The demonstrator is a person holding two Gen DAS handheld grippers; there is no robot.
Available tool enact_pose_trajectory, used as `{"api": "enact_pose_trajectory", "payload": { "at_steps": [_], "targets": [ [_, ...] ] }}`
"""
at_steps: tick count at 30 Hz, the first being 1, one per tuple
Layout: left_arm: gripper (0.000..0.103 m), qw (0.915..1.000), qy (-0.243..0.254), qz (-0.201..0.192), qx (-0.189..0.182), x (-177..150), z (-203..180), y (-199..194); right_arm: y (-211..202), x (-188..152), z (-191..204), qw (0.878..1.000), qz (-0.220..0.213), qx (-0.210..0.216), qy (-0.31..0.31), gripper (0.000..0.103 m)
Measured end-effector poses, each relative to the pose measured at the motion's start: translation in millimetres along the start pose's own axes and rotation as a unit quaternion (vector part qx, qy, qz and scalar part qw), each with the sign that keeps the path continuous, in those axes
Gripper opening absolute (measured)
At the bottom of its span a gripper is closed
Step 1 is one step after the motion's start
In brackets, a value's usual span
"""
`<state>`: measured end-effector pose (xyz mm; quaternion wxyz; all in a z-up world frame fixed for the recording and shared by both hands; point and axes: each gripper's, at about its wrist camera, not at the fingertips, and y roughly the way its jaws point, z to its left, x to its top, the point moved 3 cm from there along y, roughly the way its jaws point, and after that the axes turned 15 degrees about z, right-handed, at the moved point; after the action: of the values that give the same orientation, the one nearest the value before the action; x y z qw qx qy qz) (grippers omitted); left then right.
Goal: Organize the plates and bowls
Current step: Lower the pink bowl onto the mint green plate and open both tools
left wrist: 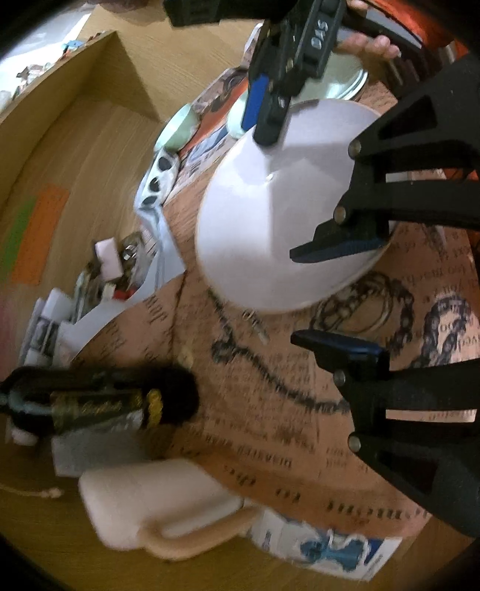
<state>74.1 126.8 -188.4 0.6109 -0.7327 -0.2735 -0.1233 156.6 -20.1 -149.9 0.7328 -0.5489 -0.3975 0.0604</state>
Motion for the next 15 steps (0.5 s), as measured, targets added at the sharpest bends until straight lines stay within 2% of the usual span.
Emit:
{"api": "enact_pose_trajectory", "payload": {
  "at_steps": [3, 6, 10, 15],
  "targets": [
    [0.042, 0.9997, -0.012, -0.021, -0.002, 6, 5, -18, -20, 1, -8, 1.000, -0.029, -0.006, 0.004, 0.050],
    [0.054, 0.9983, -0.018, -0.056, -0.002, 12, 4, -40, -36, 3, -18, 0.999, -0.049, -0.006, 0.015, 0.057],
    [0.064, 0.9952, 0.002, -0.098, 0.008, 23, -13, -62, -62, 5, -36, 0.996, -0.084, -0.025, 0.030, 0.060],
    [0.076, 0.9926, 0.023, -0.119, 0.005, 44, -35, -71, -91, 7, -60, 0.991, -0.118, -0.052, 0.045, 0.062]
  ]
}}
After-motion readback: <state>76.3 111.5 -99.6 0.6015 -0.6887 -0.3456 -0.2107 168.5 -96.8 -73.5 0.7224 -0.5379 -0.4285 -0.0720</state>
